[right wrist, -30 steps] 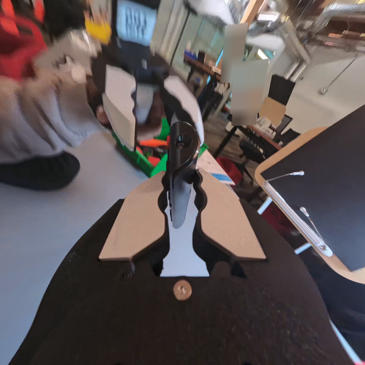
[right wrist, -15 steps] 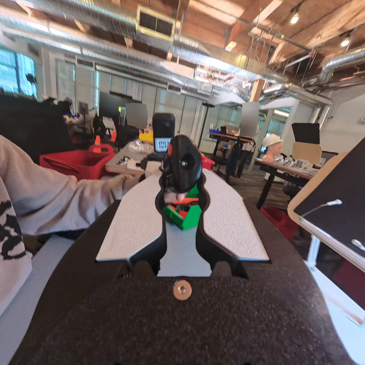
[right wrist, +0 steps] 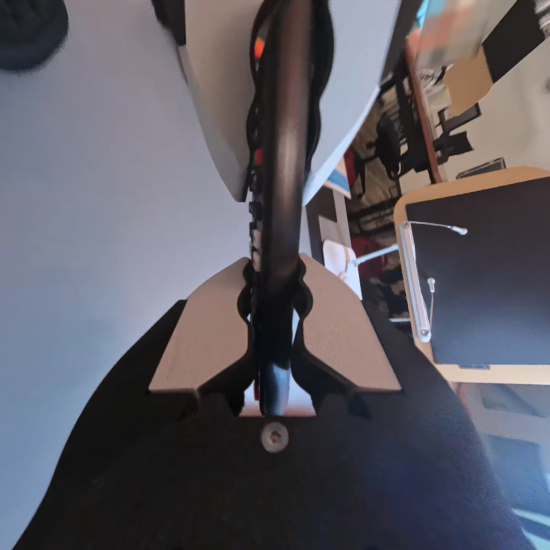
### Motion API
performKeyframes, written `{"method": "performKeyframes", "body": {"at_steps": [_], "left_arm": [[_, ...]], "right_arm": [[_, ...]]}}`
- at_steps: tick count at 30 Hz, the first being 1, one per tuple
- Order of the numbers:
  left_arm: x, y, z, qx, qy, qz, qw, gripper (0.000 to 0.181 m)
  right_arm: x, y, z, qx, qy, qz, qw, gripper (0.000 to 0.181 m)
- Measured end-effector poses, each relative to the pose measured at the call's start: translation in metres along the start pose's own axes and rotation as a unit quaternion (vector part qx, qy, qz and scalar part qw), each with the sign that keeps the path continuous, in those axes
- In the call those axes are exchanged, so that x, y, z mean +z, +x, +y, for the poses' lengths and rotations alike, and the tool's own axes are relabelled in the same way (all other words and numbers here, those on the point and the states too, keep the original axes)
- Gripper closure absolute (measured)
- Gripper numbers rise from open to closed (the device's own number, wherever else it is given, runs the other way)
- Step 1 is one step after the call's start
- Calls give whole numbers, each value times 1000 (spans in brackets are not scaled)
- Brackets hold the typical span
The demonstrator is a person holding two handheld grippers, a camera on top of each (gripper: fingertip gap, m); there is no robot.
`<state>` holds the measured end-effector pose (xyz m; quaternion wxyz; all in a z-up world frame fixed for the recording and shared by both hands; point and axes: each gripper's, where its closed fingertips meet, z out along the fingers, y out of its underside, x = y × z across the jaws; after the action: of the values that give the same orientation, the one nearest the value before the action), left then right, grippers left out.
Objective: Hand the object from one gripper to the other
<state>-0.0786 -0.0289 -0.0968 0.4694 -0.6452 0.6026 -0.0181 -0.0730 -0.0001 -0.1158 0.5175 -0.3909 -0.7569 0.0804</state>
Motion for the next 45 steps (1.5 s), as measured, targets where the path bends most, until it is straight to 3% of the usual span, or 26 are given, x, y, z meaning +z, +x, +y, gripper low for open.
{"method": "performKeyframes", "body": {"at_steps": [1, 4, 6, 8, 10, 13, 15, 17, 20, 23, 27, 29, 31, 33, 36, 40, 42, 45], "left_arm": [[-5, -6, -8, -18, 43, -7, 999, 155], [-35, -20, -43, -78, 217, -4, 973, 140], [-50, -22, -61, -106, 311, 15, 944, 135], [-51, -19, -75, -126, 364, 28, 923, 133], [-40, -17, -84, -135, 375, 19, 917, 132], [-30, -13, -86, -104, 357, -8, 928, 156], [-25, -14, -77, -106, 313, 1, 944, 158], [-21, -21, -63, -106, 261, -18, 959, 158], [-11, -16, -38, -76, 163, -8, 984, 158], [3, -5, -16, -40, 69, 7, 997, 158], [23, 1, 3, -17, -8, 1, 1000, 157], [23, -5, 7, -19, 3, -10, 1000, 157], [13, -17, -2, -45, 60, -30, 997, 157], [-2, -33, -7, -74, 111, -52, 990, 150], [-17, -45, -8, -164, 199, -18, 966, 132], [-21, -46, -32, -307, 393, 99, 861, 127], [2, -22, -44, -318, 412, 168, 837, 117], [34, 10, -60, -307, 412, 212, 831, 114]], "right_arm": [[-3, 6, -4, 22, 33, 5, 999, 157], [-21, 24, -25, 100, 168, 11, 981, 157], [-38, 32, -45, 174, 281, -11, 944, 157], [-52, 34, -63, 230, 369, -40, 900, 157], [-57, 29, -78, 262, 421, -70, 866, 158], [-41, 16, -80, 248, 392, -64, 884, 157], [-33, 14, -71, 231, 339, -69, 909, 155], [-31, 15, -58, 206, 279, -72, 935, 137], [-50, 24, -50, 180, 242, -66, 951, 126], [-63, 27, -52, 144, 212, -41, 966, 131], [-38, 4, -41, 54, 115, -32, 991, 156], [-35, 8, -38, 54, 105, -24, 993, 157], [-45, 24, -41, 86, 149, -4, 985, 157], [-66, 47, -48, 129, 221, 29, 966, 157], [-121, 83, -68, 218, 406, 61, 886, 158], [-162, 99, -76, 300, 548, 37, 780, 158], [-157, 95, -82, 299, 549, 29, 780, 158], [-154, 84, -93, 284, 551, 19, 784, 158]]}}
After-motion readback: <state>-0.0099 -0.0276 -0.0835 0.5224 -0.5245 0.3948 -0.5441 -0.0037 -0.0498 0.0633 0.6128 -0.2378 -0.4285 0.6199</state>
